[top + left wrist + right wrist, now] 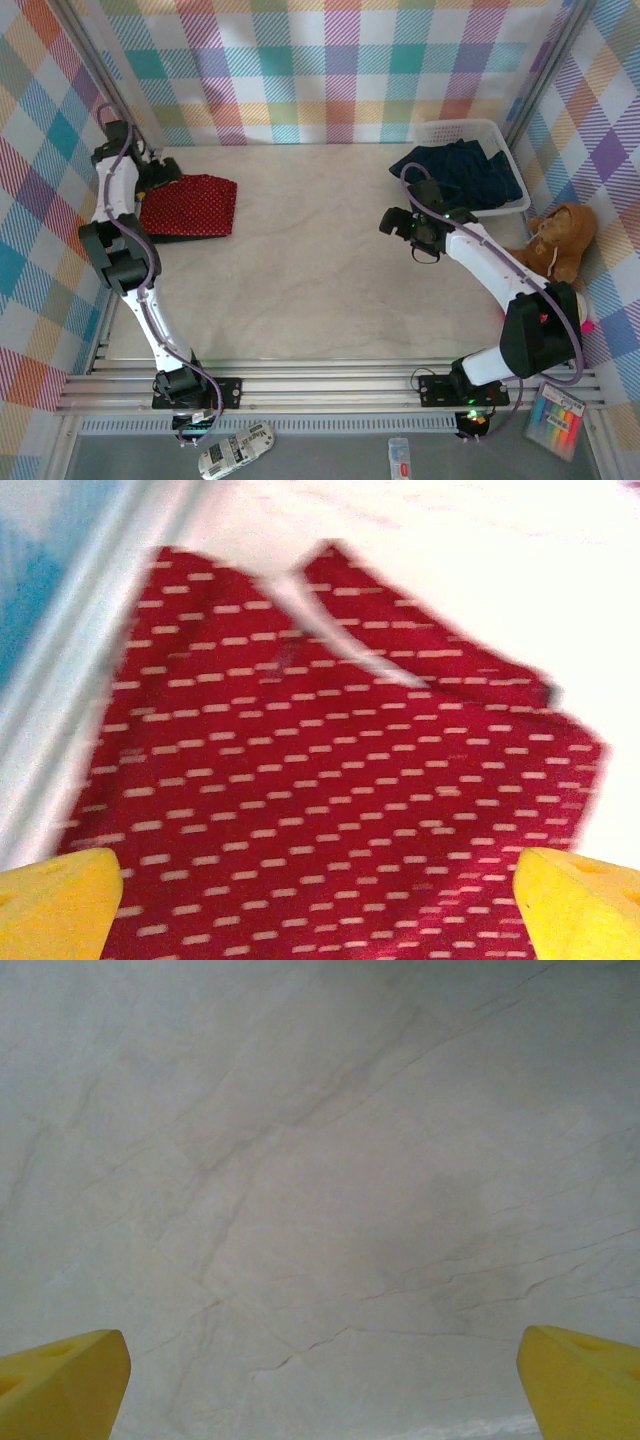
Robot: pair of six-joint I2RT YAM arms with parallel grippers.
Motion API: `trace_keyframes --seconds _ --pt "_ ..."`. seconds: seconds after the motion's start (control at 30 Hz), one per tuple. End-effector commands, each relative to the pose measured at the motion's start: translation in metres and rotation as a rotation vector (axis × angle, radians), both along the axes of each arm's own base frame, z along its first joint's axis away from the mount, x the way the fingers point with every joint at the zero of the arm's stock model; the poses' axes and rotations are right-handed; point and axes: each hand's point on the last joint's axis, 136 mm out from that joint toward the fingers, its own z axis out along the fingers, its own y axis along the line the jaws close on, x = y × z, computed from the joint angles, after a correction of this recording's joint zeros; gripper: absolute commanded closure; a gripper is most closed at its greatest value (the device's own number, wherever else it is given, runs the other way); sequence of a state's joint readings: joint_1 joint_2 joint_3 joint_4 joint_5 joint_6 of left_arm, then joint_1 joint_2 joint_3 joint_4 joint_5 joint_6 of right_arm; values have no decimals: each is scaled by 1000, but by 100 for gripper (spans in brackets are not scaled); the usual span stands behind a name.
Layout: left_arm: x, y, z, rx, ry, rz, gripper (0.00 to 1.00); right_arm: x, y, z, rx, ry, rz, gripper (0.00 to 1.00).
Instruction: Fold and stack the skirts
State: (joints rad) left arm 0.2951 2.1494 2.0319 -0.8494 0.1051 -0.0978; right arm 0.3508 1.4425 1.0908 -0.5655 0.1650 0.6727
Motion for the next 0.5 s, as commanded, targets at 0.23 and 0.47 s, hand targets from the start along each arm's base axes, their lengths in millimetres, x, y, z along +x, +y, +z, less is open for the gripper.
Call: trace_keyframes --seconds 0.23,0.47 --pt "-13 -37 -141 -133 291 71 0 13 -38 36 -39 -105 -23 1" --pt "-26 -66 -178 -245 345 68 0 26 -86 57 -51 -145 -71 1"
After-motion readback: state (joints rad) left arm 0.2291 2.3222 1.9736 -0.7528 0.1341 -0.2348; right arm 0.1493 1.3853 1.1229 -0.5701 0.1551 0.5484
